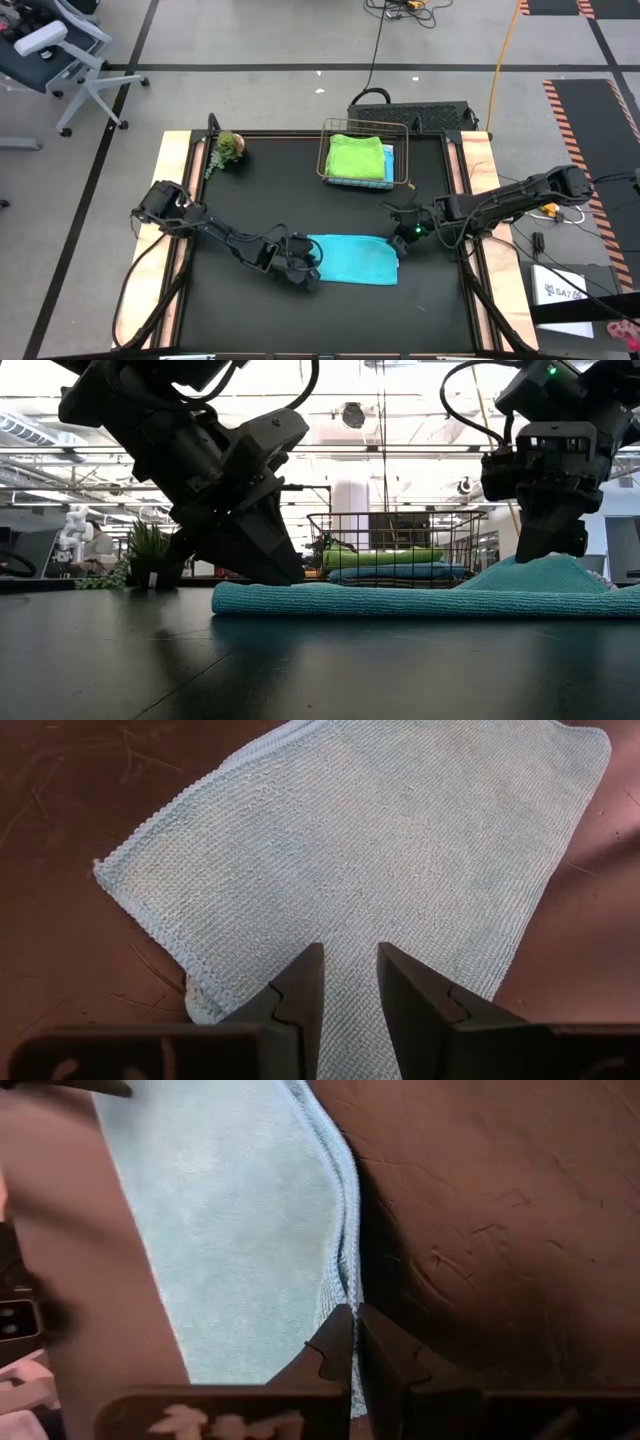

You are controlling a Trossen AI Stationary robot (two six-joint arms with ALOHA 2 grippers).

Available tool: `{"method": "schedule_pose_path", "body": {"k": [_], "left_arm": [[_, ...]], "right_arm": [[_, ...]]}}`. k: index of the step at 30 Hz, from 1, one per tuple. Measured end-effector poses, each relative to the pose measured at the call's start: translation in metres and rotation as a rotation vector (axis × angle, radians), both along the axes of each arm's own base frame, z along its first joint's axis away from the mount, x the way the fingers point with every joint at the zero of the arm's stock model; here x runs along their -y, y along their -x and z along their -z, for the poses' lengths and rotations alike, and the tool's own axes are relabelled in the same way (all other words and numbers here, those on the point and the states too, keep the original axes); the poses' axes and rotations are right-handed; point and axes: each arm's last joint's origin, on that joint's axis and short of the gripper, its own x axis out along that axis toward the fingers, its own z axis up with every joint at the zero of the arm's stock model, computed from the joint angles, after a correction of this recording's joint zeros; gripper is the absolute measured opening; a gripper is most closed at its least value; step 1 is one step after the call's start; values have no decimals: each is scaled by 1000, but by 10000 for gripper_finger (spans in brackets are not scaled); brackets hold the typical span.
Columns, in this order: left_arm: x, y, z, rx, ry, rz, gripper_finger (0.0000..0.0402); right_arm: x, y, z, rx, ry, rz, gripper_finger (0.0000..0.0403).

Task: Fold microfiber towels
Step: Fold the blue towel

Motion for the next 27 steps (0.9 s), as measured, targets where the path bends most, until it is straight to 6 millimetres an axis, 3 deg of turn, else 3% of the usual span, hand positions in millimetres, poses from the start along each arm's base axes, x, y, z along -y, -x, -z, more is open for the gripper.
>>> {"method": "schedule_pose_path", "body": {"k": [11, 18, 22, 27], "left_arm": [[0, 0, 0, -1, -5, 5, 97], [2, 0, -1, -4, -12, 18, 97], [11, -8, -18, -51, -84, 94, 92], [18, -17, -46, -168, -212, 243, 52]], "right_arm": [[-8, -18, -39, 87, 47, -77, 0], [-7, -20, -48, 60, 52, -44, 0], [-4, -21, -46, 47, 54, -30, 0], [5, -21, -44, 24, 61, 11, 0]]}}
